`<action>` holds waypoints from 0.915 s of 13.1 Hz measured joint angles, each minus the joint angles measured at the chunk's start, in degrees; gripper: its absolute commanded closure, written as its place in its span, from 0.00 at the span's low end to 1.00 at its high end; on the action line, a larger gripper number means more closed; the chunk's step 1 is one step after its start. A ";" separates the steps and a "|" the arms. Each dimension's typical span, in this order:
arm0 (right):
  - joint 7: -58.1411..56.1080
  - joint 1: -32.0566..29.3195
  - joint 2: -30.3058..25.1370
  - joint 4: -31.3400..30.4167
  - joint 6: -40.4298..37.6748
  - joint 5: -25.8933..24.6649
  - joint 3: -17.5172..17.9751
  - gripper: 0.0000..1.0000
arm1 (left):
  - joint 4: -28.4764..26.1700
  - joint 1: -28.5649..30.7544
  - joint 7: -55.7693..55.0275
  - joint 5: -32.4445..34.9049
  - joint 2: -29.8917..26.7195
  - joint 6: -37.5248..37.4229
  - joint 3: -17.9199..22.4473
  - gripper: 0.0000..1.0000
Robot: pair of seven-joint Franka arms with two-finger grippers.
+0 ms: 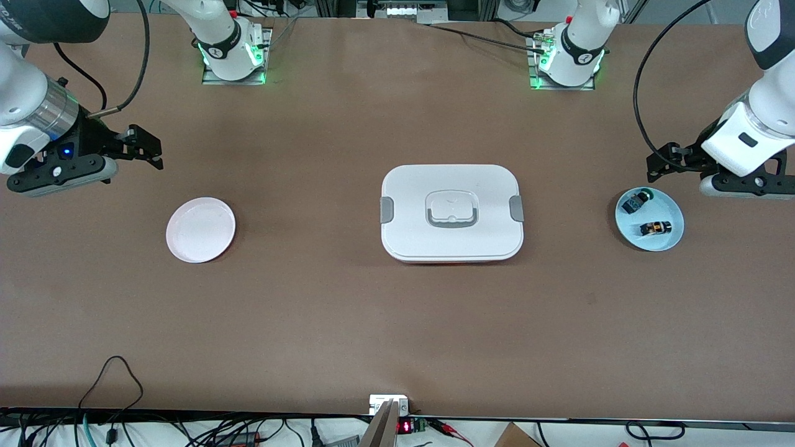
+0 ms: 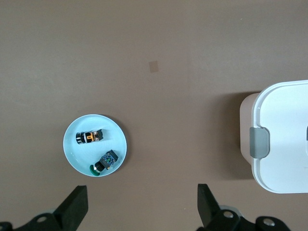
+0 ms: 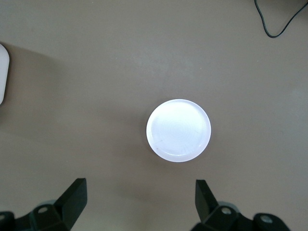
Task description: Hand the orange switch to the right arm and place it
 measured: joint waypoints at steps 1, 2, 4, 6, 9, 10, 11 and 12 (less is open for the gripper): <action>0.00 0.00 0.00 0.00 0.00 0.00 0.00 0.00 | 0.00 0.00 0.00 0.00 0.09 -0.14 0.00 0.00; 0.00 0.00 0.00 0.00 0.00 0.00 0.00 0.00 | 0.00 0.02 0.00 0.00 0.24 -0.26 0.00 0.00; 0.00 0.00 0.00 0.00 0.00 0.00 0.00 0.00 | 0.00 0.14 0.00 0.00 0.63 -0.35 0.09 0.00; 0.00 0.00 0.00 0.00 0.00 0.00 0.00 0.00 | 0.00 0.26 0.00 0.00 1.46 -0.47 0.14 0.00; 0.00 0.00 0.00 0.00 0.00 0.00 0.00 0.00 | 0.02 0.59 0.01 0.00 3.78 -0.49 0.19 0.00; 0.00 0.00 0.00 0.00 0.00 0.00 0.00 0.00 | 0.02 1.07 0.04 0.00 4.50 -0.49 0.20 0.00; 0.00 0.00 0.00 0.00 0.00 0.00 0.00 0.00 | 0.01 1.76 0.02 0.00 5.20 -0.50 0.24 0.00; 0.00 0.00 0.00 0.00 0.00 0.00 0.00 0.00 | 0.00 2.53 0.01 0.00 5.94 -0.51 0.38 0.00</action>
